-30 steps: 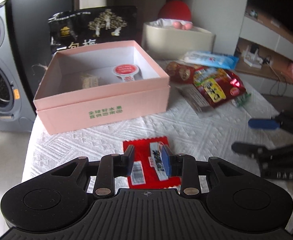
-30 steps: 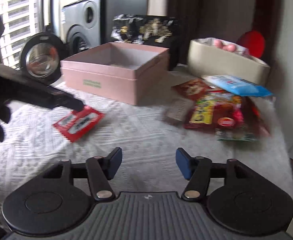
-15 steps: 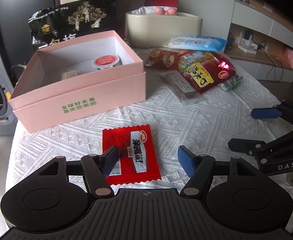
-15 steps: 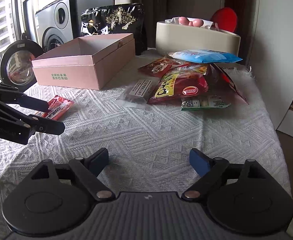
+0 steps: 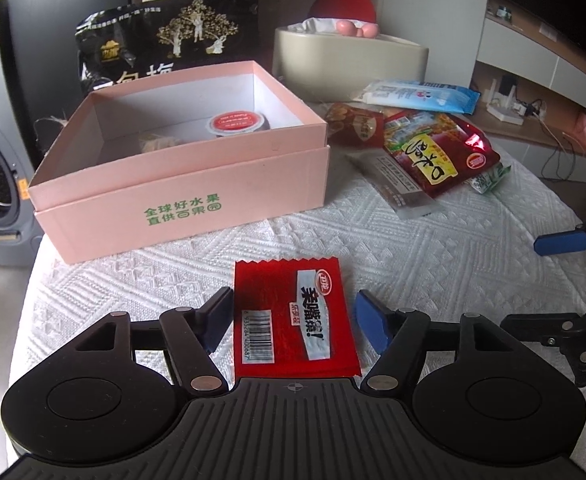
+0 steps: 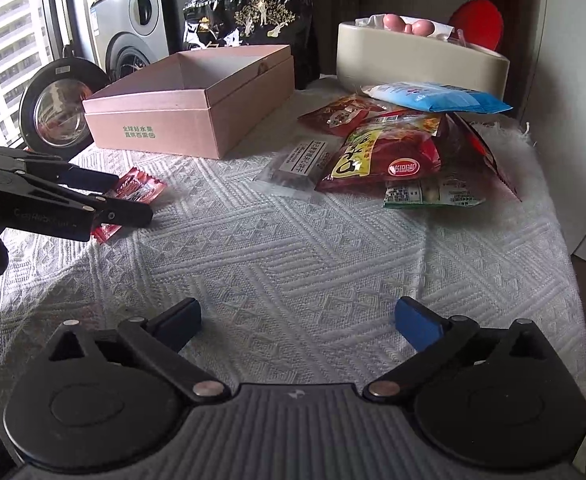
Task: Organize snacks
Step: 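Grasp the red packet with the left tool, then grasp the brown cookie packet with the right tool while the left holds the red packet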
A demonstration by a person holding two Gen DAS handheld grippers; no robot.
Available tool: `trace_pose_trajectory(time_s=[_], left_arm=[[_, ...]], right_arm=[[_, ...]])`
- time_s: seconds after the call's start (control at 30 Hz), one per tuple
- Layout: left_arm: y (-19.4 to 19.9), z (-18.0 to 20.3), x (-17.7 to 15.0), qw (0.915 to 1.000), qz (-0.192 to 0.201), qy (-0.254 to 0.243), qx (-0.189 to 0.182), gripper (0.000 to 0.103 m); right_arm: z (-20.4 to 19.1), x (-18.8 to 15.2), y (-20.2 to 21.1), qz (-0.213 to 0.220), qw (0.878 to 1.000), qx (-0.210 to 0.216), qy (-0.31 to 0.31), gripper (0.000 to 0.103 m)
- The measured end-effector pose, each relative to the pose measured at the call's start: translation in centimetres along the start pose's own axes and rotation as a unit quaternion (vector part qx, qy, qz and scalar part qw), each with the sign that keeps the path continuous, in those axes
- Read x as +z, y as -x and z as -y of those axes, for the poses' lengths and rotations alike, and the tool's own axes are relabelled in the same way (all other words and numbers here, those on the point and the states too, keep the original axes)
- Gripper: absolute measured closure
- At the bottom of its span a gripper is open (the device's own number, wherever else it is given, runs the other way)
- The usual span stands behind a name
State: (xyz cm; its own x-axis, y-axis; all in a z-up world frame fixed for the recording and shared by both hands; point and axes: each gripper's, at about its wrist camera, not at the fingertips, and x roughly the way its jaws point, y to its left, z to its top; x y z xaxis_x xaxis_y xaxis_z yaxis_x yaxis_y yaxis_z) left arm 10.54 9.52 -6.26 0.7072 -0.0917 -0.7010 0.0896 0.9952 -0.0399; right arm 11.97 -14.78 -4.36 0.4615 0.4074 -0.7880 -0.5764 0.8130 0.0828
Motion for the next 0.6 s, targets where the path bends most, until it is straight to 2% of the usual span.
trace_pose_trajectory(time_s=[0.1,0.17,0.23,0.3,0.33,0.47,0.6], left_arm=[[0.4,-0.1,-0.6,0.9999,0.014,0.001,0.0,0.035],[0.6,-0.4,-0.9,0.9997,0.023,0.005,-0.006,0.035],[0.7,-0.5,-1.2,0.9995,0.03,0.01,-0.008,0.035],[0.7,-0.4,-1.4,0.9993,0.037,0.01,-0.006,0.035],[0.7,-0.3,-1.5,0.9992,0.039,0.008,-0.005,0.035],[0.8,-0.5,-1.6,0.9988,0.045,0.016,-0.01,0.035],[1.0,-1.1,-1.9,0.9979,0.052,0.031,-0.021,0.036]], right_arm=[[-0.4,0.6,-0.2,0.0,1.0,0.003,0.017,0.001],[-0.4,1.6,-0.1,0.026,1.0,-0.001,0.007,0.016],[-0.3,3.3,0.0,0.06,0.998,-0.007,-0.018,0.022],[-0.1,5.5,-0.7,0.069,0.997,0.008,-0.035,0.037],[-0.1,6.8,-1.5,0.066,0.997,0.016,-0.047,0.049],[-0.3,9.9,-5.2,0.045,0.997,0.007,-0.07,0.051],[-0.3,10.7,-8.6,0.014,0.997,-0.026,-0.078,0.051]])
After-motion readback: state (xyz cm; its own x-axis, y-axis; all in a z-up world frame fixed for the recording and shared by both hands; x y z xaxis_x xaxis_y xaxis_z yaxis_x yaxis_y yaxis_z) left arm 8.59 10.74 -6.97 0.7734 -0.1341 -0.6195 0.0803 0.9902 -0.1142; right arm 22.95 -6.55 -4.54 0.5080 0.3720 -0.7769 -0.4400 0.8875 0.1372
